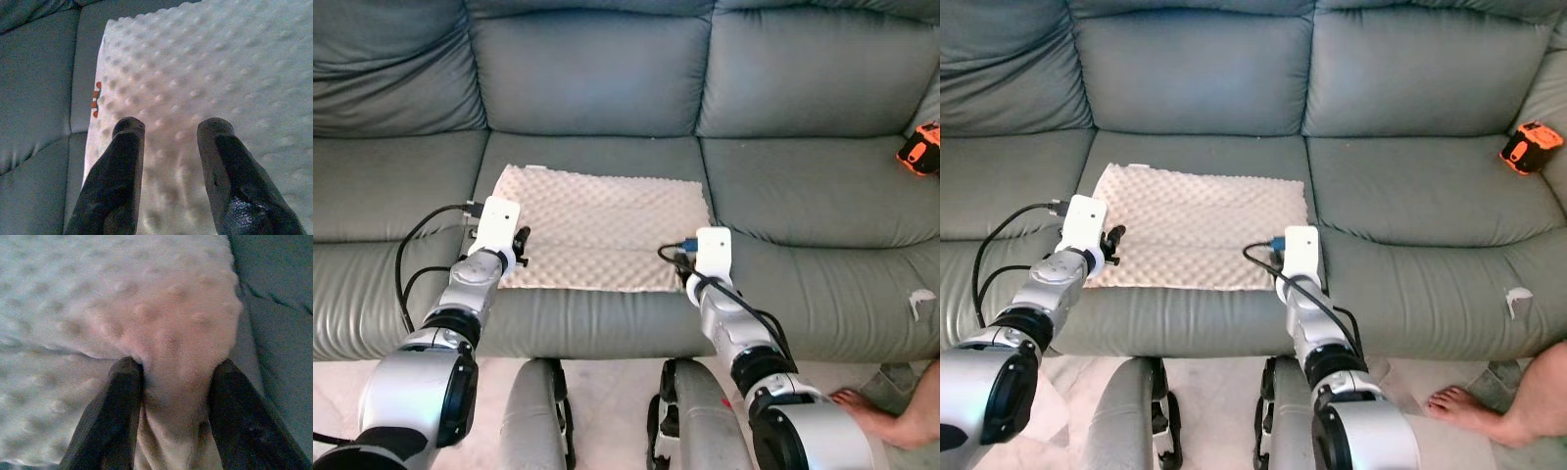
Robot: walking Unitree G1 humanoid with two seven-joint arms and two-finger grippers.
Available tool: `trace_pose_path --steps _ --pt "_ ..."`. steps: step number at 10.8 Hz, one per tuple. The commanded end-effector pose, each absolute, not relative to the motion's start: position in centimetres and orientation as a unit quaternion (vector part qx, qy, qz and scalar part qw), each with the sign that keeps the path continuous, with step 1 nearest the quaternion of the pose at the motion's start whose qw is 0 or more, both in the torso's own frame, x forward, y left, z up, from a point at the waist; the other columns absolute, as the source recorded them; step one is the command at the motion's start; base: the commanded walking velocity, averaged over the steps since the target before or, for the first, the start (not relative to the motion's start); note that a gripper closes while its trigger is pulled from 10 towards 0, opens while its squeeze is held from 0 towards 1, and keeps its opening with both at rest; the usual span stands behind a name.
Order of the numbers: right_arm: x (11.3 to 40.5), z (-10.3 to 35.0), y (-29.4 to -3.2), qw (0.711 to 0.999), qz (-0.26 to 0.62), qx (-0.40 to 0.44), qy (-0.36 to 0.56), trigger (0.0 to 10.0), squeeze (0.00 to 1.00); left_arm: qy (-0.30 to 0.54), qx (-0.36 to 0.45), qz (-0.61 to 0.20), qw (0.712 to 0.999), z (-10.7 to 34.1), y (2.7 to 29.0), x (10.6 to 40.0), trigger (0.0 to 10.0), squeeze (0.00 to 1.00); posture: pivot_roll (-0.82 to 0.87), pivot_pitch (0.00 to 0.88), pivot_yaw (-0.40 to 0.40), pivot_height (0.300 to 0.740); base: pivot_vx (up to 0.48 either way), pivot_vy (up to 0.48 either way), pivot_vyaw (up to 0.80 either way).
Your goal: Move the pillow to the sofa
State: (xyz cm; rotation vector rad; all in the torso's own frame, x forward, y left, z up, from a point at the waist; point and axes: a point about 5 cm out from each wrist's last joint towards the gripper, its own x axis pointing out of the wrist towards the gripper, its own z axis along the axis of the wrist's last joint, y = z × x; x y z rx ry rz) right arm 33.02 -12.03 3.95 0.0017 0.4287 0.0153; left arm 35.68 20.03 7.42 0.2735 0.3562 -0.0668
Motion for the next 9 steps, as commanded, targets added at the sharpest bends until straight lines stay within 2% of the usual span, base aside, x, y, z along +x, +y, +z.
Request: trace_pose_path --steps 1,4,8,9 --pt "32.7 3.6 -12.9 0.975 -0.013 -0.014 0.223 10.0 1.00 0.194 0.145 -0.021 0.970 6.9 20.9 35.3 10.0 1.00 -0.08 0.213 -0.038 0.647 0.000 0.000 0.00" --pt "32.7 3.6 -14.5 0.972 -0.053 -0.019 0.229 10.0 1.00 0.178 0.144 -0.006 0.973 7.6 21.8 35.5 10.0 1.00 -0.07 0.196 -0.038 0.647 0.000 0.000 0.00" --pt "33.1 4.4 -14.6 0.973 -0.063 0.009 0.221 10.0 1.00 0.133 0.122 0.010 0.983 8.8 23.1 35.5 10.0 1.00 -0.06 0.164 -0.034 0.647 0.000 0.000 0.00" --pt "32.7 4.4 -14.2 0.972 -0.056 0.048 0.222 10.0 1.00 0.103 0.099 0.005 0.990 9.1 22.9 35.4 10.0 1.00 -0.05 0.147 -0.028 0.647 0.000 0.000 0.00"
